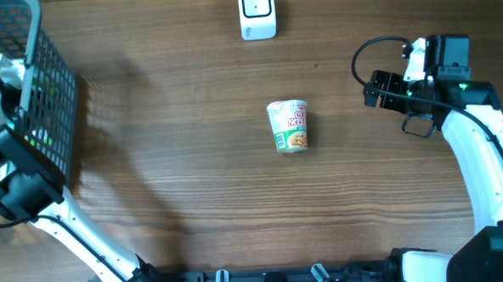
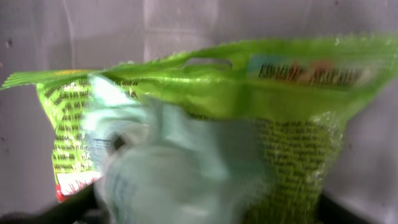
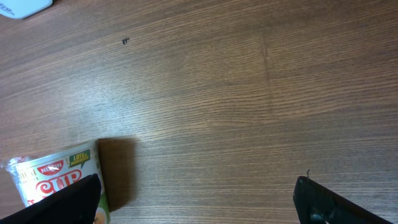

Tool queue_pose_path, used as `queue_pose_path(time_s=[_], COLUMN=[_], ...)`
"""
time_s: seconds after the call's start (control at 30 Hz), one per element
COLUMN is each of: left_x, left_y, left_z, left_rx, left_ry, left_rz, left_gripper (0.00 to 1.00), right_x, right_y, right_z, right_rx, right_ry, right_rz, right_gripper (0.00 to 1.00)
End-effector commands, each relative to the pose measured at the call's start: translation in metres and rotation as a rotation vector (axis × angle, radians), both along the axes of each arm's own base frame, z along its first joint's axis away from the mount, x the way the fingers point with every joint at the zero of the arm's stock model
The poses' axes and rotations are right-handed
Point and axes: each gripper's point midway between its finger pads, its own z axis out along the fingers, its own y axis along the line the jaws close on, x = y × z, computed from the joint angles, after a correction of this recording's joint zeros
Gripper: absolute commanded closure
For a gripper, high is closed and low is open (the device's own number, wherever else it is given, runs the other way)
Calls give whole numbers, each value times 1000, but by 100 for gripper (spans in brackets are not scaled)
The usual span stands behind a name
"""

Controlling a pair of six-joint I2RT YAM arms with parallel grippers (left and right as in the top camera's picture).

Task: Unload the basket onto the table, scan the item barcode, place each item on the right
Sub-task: 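Grasp the green snack bag in the basket with the left gripper, then lift the green bag out and carry it beside the noodle cup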

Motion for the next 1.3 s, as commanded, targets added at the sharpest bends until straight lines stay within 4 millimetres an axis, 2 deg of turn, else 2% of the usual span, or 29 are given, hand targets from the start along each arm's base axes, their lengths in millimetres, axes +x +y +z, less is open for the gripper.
queue_pose_path(time_s=[0.0,0.03,0.17,0.27,0.33,0.47,0.5,0.6,0.7,0.77,0.8,0.83,0.9,0.93,1.0,1.03,1.1,1.2,1.27], left_x=[-12,-9,8,17,22,20,16,-6,-33,-59,-66,-75,-84,-89,-94,-96,-97,-97,-93], left_y=[-2,0,12,18,22,22,21,6,-17,-48,-61,-85,-123,-149,-186,-210,-243,-287,-315], left_z=[-26,-19,29,78,119,233,256,350,420,469,482,497,506,506,496,483,456,398,348], left_rx=[-24,-17,28,74,110,199,216,280,299,266,242,188,97,31,-59,-129,-236,-334,-361], left_ry=[60,41,-85,-195,-286,-545,-595,-809,-983,-1118,-1155,-1198,-1220,-1212,-1161,-1102,-986,-744,-567], left_rz=[40,55,151,193,231,304,319,354,381,403,402,383,331,302,265,246,239,237,238], left_gripper=[73,80,74,74,75,76,76,75,75,77,77,77,77,77,77,77,76,76,78], right_x=[3,3,3,3,3,3,3,3,3,3,3,3,3,3,3,3,3,3,3], right_y=[-4,-4,-4,-4,-4,-4,-4,-4,-4,-4,-4,-4,-4,-4,-4,-4,-4,-4,-4], right_z=[3,3,3,3,3,3,3,3,3,3,3,3,3,3,3,3,3,3,3], right_rx=[-24,-24,-24,-24,-24,-24,-24,-24,-24,-24,-23,-24,-24,-24,-24,-24,-24,-24,-24], right_ry=[-10,-10,-10,-10,-10,-10,-10,-10,-10,-10,-10,-10,-10,-10,-10,-10,-10,-10,-10], right_rz=[5,5,5,5,5,5,5,5,5,5,5,5,5,5,5,5,5,5,5], right_gripper=[0,0,0,0,0,0,0,0,0,0,0,0,0,1,0,0,0,0,0])
